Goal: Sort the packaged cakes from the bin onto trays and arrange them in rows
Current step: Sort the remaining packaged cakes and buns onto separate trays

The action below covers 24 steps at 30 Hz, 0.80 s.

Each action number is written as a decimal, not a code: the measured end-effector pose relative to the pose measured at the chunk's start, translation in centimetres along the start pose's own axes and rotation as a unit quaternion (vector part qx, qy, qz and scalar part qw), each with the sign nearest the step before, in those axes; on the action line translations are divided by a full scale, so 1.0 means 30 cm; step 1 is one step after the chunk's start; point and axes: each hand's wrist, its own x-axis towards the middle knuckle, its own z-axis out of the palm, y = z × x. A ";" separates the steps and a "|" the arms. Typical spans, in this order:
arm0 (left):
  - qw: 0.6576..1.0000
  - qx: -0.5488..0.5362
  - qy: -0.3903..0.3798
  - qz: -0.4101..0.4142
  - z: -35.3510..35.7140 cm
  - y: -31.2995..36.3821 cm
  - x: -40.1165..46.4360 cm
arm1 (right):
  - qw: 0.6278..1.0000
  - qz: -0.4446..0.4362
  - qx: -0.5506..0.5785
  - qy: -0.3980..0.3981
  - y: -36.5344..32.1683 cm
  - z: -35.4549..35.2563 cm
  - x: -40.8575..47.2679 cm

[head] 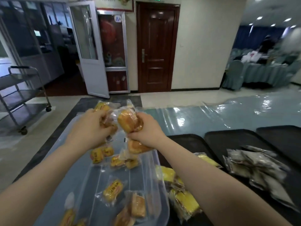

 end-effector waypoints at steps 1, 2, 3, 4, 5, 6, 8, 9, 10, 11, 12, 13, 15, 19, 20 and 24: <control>1.000 -0.010 0.008 0.009 -0.012 0.039 0.010 | 1.000 -0.013 -0.009 0.011 -0.009 -0.047 -0.006; 1.000 -0.020 0.015 0.016 -0.023 0.068 0.019 | 0.999 -0.026 -0.023 0.015 -0.020 -0.081 -0.007; 0.999 -0.028 0.017 0.028 -0.024 0.116 0.030 | 0.998 -0.036 -0.043 0.022 -0.019 -0.132 -0.019; 0.999 -0.036 0.014 0.038 -0.019 0.173 0.036 | 0.997 -0.043 -0.058 0.031 -0.012 -0.188 -0.039; 0.998 -0.043 0.011 0.046 -0.012 0.232 0.041 | 0.996 -0.049 -0.065 0.042 -0.001 -0.245 -0.062; 0.997 -0.047 0.009 0.054 -0.001 0.293 0.045 | 0.995 -0.052 -0.069 0.056 0.015 -0.302 -0.088; 0.996 -0.049 0.009 0.070 0.034 0.413 0.051 | 0.992 -0.042 -0.082 0.082 0.066 -0.414 -0.145; 0.995 -0.051 0.010 0.080 0.056 0.474 0.054 | 0.991 -0.034 -0.090 0.089 0.091 -0.469 -0.177; 0.994 -0.055 0.011 0.090 0.083 0.538 0.056 | 0.991 -0.026 -0.097 0.093 0.119 -0.524 -0.211; 0.993 -0.060 0.011 0.100 0.113 0.603 0.060 | 0.990 -0.018 -0.102 0.097 0.151 -0.580 -0.246; 0.992 -0.065 0.010 0.111 0.147 0.672 0.063 | 0.989 -0.010 -0.106 0.102 0.188 -0.638 -0.282; 0.990 -0.074 0.008 0.123 0.184 0.744 0.064 | 0.988 0.000 -0.108 0.108 0.229 -0.699 -0.317; 0.983 -0.101 0.000 0.151 0.264 0.895 0.059 | 0.985 0.021 -0.125 0.121 0.320 -0.825 -0.393; 0.971 -0.150 -0.035 0.183 0.450 1.212 0.036 | 0.979 0.051 -0.148 0.133 0.515 -1.094 -0.561; 0.968 -0.165 -0.048 0.184 0.495 1.292 0.031 | 0.978 0.060 -0.148 0.134 0.566 -1.161 -0.602; 0.960 -0.197 -0.072 0.184 0.664 1.593 0.006 | 0.971 0.081 -0.179 0.138 0.748 -1.409 -0.737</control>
